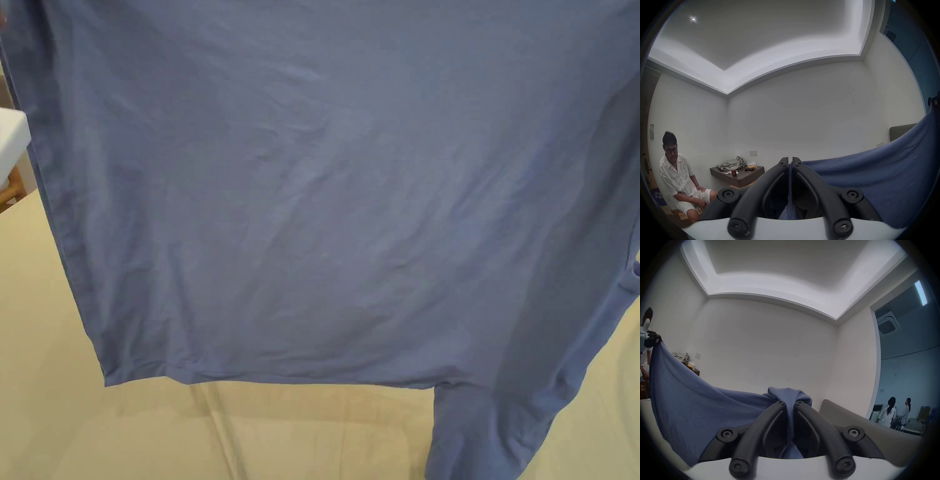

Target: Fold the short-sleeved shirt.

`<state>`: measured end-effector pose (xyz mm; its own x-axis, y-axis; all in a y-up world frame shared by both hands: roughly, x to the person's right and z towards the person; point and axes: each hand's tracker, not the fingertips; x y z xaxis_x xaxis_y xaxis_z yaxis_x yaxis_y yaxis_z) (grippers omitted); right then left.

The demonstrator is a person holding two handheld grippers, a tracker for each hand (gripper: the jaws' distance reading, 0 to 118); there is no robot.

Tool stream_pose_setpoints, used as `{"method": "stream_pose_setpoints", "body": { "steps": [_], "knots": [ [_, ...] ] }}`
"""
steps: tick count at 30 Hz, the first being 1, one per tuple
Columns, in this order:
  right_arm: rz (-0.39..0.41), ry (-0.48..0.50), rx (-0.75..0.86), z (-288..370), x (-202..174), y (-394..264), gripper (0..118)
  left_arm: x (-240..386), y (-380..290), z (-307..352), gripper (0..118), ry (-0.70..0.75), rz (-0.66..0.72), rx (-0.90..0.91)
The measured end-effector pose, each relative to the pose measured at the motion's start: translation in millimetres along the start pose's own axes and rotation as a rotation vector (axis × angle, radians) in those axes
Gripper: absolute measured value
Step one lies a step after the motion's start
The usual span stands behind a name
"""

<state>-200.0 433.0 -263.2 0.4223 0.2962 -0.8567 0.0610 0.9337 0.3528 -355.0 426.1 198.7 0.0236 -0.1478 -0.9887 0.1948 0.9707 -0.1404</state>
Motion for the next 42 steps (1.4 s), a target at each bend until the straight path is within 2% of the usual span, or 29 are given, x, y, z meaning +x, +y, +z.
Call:
{"method": "stream_pose_setpoints", "body": {
  "steps": [1, 3, 10, 14, 19, 23, 25, 28, 30, 35, 38, 42],
  "knots": [
    [0.005, -0.007, 0.003, -8, -1, 1, 3, 3, 3, -3, 0, -0.003, -0.002, -0.004],
    [0.065, -0.04, 0.008, -28, -4, 0, 3, 11, 7, -18, 0, -0.01, -0.02, -0.019],
    [0.105, -0.08, -0.007, -96, -14, -10, 3, 24, -1, -92, 0, -0.017, -0.052, -0.055],
    [0.164, -0.11, -0.008, -137, -21, -22, 3, 41, -11, -127, 0, -0.019, -0.095, -0.081],
    [0.151, -0.113, -0.03, -180, -29, -40, 3, 57, -28, -167, 0, -0.03, -0.086, -0.121],
    [0.191, -0.112, -0.052, -211, -42, -58, 3, 72, -46, -196, 0, -0.018, -0.11, -0.14],
    [0.169, -0.098, -0.075, -225, -44, -65, 3, 77, -55, -206, 0, -0.016, -0.116, -0.15],
    [0.093, -0.091, -0.108, -241, -46, -74, 3, 81, -65, -225, 0, -0.013, -0.113, -0.17],
    [0.078, -0.094, -0.121, -252, -47, -79, 3, 86, -71, -238, 0, -0.015, -0.125, -0.178],
    [0.087, -0.111, -0.13, -280, -58, -96, 3, 103, -85, -259, 0, -0.003, -0.138, -0.184],
    [0.067, -0.083, -0.154, -283, -66, -123, 3, 111, -106, -268, 0, -0.003, -0.134, -0.197],
    [0.101, -0.019, -0.224, -273, -82, -179, 3, 118, -159, -267, 0, -0.02, -0.149, -0.255]
  ]
}}
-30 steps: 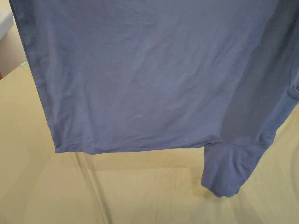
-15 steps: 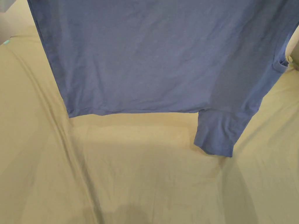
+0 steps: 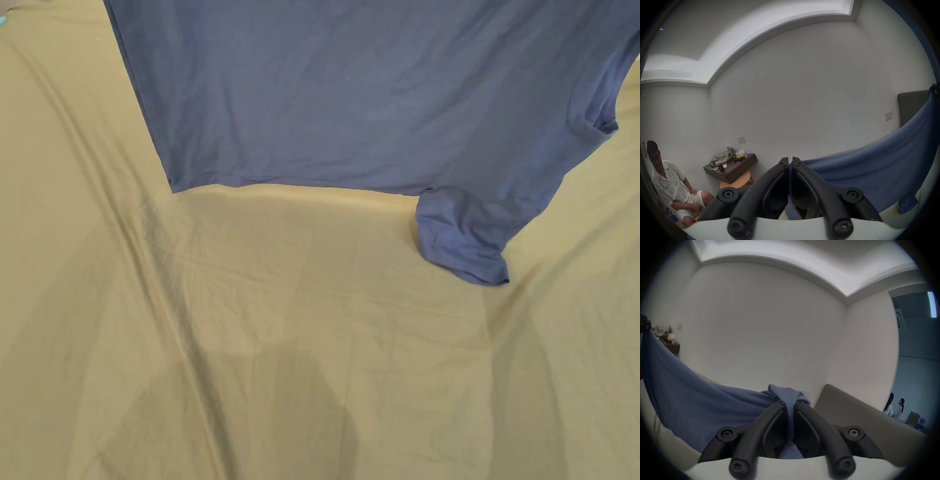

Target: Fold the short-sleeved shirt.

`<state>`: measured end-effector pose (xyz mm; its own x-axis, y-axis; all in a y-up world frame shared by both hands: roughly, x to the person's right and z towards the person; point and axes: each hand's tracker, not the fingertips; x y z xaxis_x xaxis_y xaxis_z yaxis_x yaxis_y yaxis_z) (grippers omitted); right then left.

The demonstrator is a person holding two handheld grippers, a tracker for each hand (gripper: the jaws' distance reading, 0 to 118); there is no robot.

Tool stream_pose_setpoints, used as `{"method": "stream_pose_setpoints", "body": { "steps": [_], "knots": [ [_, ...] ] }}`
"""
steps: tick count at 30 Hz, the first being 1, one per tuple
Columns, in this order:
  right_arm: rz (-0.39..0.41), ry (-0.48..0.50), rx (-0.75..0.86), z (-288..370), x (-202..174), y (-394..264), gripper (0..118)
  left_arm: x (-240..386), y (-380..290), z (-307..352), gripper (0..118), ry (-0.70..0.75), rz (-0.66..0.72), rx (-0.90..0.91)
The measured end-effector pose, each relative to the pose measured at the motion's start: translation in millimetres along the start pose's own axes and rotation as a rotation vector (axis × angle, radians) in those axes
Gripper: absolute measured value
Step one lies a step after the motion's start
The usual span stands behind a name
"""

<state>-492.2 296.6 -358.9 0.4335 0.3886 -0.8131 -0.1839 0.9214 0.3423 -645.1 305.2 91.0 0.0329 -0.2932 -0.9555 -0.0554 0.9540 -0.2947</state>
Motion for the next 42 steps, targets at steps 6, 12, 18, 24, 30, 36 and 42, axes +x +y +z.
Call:
{"method": "stream_pose_setpoints", "body": {
  "steps": [6, 12, 18, 24, 30, 36, 42],
  "knots": [
    [0.015, 0.12, -0.119, 31, -32, -99, 3, 22, -109, 15, 0, -0.048, 0.0, -0.123],
    [-0.012, 0.26, -0.304, 113, -51, -214, 3, 29, -250, 86, 0, -0.151, -0.092, -0.293],
    [-0.079, 0.411, -0.57, 228, -60, -311, 3, 13, -365, 211, 0, -0.233, -0.088, -0.526],
    [-0.134, 0.469, -0.771, 316, -56, -361, 3, 6, -415, 308, 0, -0.299, -0.19, -0.676],
    [-0.195, 0.477, -0.884, 366, -33, -378, 3, -5, -428, 357, 0, -0.382, -0.269, -0.77],
    [-0.225, 0.479, -0.981, 398, -15, -381, 3, -9, -411, 408, 0, -0.405, -0.293, -0.83],
    [-0.174, 0.488, -1.055, 417, -8, -383, 3, -2, -399, 433, 0, -0.478, -0.375, -0.909]
  ]
}}
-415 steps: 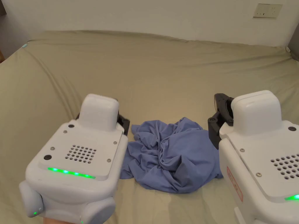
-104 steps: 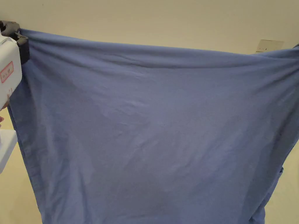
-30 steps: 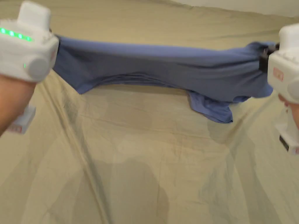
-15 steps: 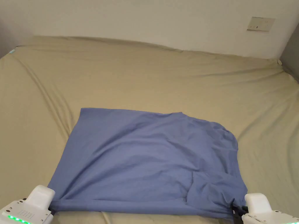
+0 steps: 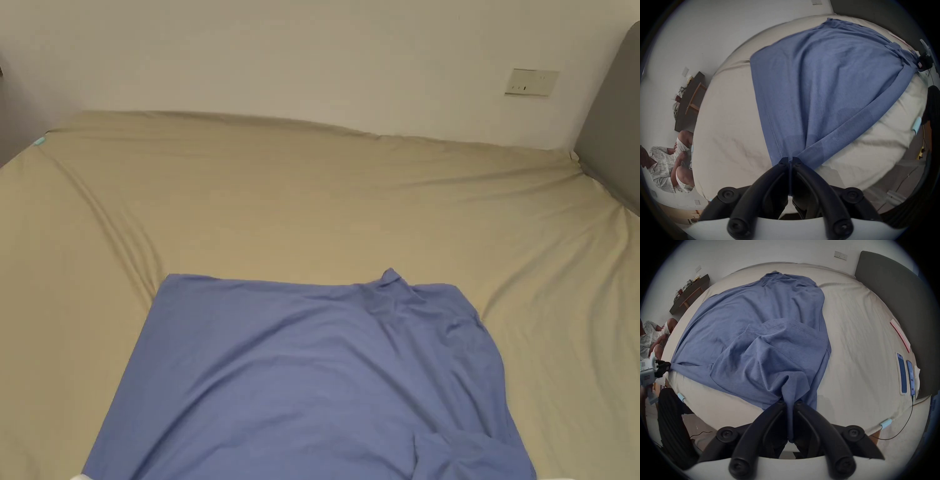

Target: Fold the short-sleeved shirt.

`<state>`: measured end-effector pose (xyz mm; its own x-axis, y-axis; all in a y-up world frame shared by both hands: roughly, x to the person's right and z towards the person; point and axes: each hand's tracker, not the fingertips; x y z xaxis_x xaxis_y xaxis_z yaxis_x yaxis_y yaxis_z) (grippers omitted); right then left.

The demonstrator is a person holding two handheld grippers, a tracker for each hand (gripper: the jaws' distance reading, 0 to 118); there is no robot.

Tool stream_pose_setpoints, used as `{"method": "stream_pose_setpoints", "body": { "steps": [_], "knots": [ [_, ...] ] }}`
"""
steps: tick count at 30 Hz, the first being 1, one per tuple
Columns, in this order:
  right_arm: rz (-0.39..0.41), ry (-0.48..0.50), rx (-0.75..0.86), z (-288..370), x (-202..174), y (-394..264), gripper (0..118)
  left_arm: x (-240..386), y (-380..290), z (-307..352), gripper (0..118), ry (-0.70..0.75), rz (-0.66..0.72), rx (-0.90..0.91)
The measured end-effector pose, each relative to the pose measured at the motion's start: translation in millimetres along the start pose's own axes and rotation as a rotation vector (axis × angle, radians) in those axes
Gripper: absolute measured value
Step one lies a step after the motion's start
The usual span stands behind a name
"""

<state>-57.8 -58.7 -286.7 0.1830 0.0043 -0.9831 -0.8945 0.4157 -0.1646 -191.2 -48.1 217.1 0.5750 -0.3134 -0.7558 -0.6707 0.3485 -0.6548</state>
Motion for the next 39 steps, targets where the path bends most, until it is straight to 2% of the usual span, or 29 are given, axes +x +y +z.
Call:
{"method": "stream_pose_setpoints", "body": {
  "steps": [7, 8, 9, 10, 11, 12, 13, 14, 15, 19, 22, 24, 25, 26, 28, 29, 31, 34, 39],
  "knots": [
    [-0.013, 0.002, -0.056, -17, -2, -10, 3, -15, 3, -22, 2, -0.008, 0.011, -0.024],
    [-0.015, -0.007, -0.051, -20, -3, -11, 10, -14, 4, -23, 6, -0.005, 0.007, -0.028],
    [-0.013, -0.025, -0.031, -21, -5, -11, 24, -15, 0, -29, 15, 0.006, 0.003, -0.021],
    [-0.013, -0.044, -0.012, -21, -8, -12, 43, -16, 1, -29, 27, 0.015, 0.009, -0.01],
    [-0.008, -0.078, 0.015, -18, -8, -10, 52, -17, 4, -25, 35, 0.061, 0.018, 0.016],
    [-0.012, -0.096, 0.034, -13, -8, -7, 52, -19, 9, -21, 35, 0.092, 0.043, 0.044],
    [-0.028, -0.105, 0.057, -9, -8, -3, 95, -18, 12, -15, 69, 0.098, 0.076, 0.078],
    [-0.046, -0.106, 0.117, 3, -10, 3, 114, -22, 19, -5, 91, 0.068, 0.151, 0.146],
    [-0.056, -0.101, 0.205, 18, -13, 11, 118, -28, 28, 8, 102, 0.036, 0.242, 0.233],
    [-0.044, -0.174, 0.467, 76, -36, 52, 115, -43, 61, 57, 103, 0.035, 0.499, 0.547],
    [0.013, -0.186, 0.665, 119, -63, 76, 115, -34, 88, 111, 102, 0.099, 0.537, 0.756],
    [0.074, -0.182, 0.767, 144, -85, 86, 108, -26, 101, 136, 99, 0.149, 0.507, 0.839],
    [0.104, -0.191, 0.803, 154, -96, 90, 91, -18, 105, 143, 82, 0.175, 0.495, 0.873],
    [0.129, -0.206, 0.833, 163, -108, 94, 63, -12, 108, 151, 60, 0.196, 0.478, 0.903],
    [0.167, -0.216, 0.898, 175, -128, 98, 11, 1, 114, 164, 8, 0.225, 0.449, 0.935],
    [0.179, -0.204, 0.92, 180, -136, 98, 6, 8, 116, 168, 6, 0.234, 0.431, 0.951],
    [0.202, -0.2, 0.942, 186, -149, 98, 0, 18, 116, 176, 3, 0.243, 0.406, 0.987],
    [0.232, -0.184, 0.957, 189, -164, 97, 0, 28, 115, 184, 0, 0.276, 0.369, 1.009],
    [0.258, -0.17, 0.937, 183, -173, 93, 0, 20, 108, 187, 0, 0.207, 0.364, 0.967]
  ]
}}
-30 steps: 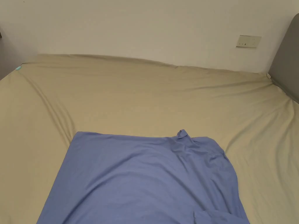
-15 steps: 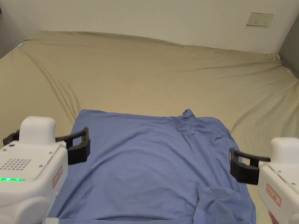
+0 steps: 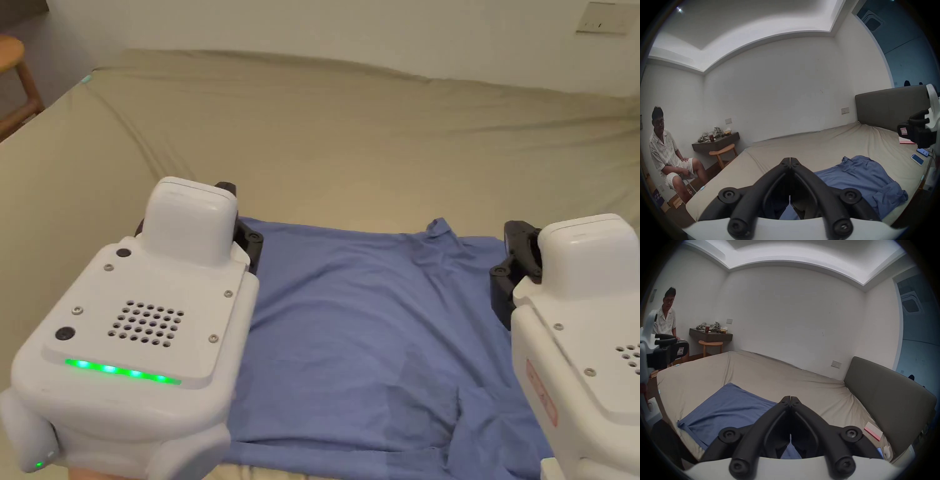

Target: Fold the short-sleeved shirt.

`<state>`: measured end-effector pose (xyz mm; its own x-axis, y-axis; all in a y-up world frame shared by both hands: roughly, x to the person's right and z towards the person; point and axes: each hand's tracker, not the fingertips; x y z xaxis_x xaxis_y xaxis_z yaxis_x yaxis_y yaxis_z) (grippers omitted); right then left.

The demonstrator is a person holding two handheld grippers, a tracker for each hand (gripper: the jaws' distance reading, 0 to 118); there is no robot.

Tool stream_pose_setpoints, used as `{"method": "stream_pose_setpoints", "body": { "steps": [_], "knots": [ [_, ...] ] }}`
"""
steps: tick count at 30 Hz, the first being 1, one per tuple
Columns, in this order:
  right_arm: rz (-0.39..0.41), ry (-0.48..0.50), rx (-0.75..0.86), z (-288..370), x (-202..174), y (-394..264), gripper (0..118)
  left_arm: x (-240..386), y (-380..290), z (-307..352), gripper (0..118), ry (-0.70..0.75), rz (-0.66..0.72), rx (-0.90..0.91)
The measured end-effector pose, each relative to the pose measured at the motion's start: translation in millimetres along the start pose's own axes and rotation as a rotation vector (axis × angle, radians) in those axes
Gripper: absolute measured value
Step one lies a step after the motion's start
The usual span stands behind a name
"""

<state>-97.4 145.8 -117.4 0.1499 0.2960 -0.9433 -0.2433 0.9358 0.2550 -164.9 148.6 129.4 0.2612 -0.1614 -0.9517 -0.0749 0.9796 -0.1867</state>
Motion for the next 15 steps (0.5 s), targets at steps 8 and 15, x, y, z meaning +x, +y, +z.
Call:
{"method": "stream_pose_setpoints", "body": {
  "steps": [8, 15],
  "knots": [
    [-0.014, 0.004, -0.064, -3, 6, -17, 0, -43, -105, -19, 0, 0.014, -0.051, -0.408],
    [-0.023, 0.01, -0.136, -7, 12, -32, 0, -86, -204, -9, 73, 0.051, 0.059, -0.801]
  ]
}}
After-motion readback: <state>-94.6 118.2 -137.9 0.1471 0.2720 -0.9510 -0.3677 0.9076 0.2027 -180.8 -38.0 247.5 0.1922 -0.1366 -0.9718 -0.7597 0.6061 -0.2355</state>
